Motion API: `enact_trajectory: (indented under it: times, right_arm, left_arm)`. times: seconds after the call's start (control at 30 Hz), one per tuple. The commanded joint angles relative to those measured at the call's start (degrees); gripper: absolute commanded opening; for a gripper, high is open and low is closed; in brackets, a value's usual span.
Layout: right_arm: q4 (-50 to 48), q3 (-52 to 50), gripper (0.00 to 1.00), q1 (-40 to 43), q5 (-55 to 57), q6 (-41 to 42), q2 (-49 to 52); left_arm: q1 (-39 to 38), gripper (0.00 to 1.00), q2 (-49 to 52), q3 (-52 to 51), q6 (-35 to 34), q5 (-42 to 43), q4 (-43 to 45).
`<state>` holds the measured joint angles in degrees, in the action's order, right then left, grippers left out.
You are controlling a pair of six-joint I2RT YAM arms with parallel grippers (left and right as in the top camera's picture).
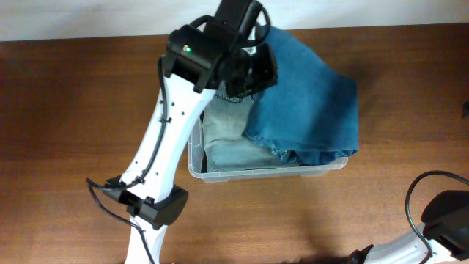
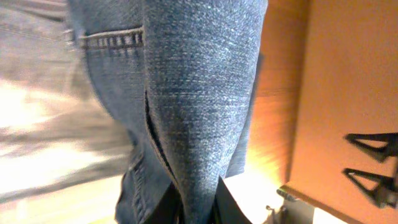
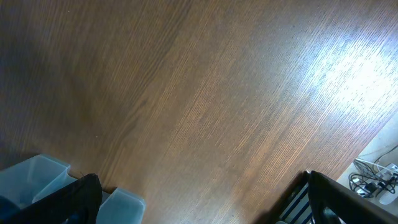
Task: Pack container
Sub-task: 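Lower the dark blue jeans into the container and release them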
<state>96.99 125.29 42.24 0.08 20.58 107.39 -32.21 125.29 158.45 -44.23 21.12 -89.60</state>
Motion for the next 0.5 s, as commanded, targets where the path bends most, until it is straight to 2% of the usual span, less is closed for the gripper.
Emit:
enact_trajectory:
  times: [0.0,0.1,0.23,0.27,0.3,0.43,0.47]
  right_arm:
    - [0.3,0.0,0.98,0.2,0.1,-0.2,-1.2]
    - [0.3,0.0,0.98,0.2,0.2,-0.2,-1.2]
    - [0.3,0.0,0.98,0.2,0.2,-0.2,-1.2]
    - [0.3,0.0,0.98,0.2,0.2,-0.2,-1.2]
    - [0.3,0.0,0.98,0.2,0.1,-0.2,-1.2]
    - [0.3,0.0,0.98,0.2,0.2,-0.2,-1.2]
    - [0.3,0.0,0.98,0.2,0.1,-0.2,-1.2]
  left_arm:
    - [2.1,0.15,-1.1,0.9,5.9,1.3,-2.1]
    - [3.5,0.42,-0.9,0.9,9.6,1.3,-4.5]
    - [5.5,0.46,-0.7,0.8,13.2,1.7,-7.1]
    - [5.9,0.56,-0.7,0.8,14.4,1.8,-7.1]
    - [6.4,0.59,-0.7,0.8,14.8,1.7,-7.1]
    - [8.2,0.59,-0.7,0.8,16.8,1.6,-7.1]
    - [8.6,0.62,-0.7,0.8,17.9,1.4,-7.1]
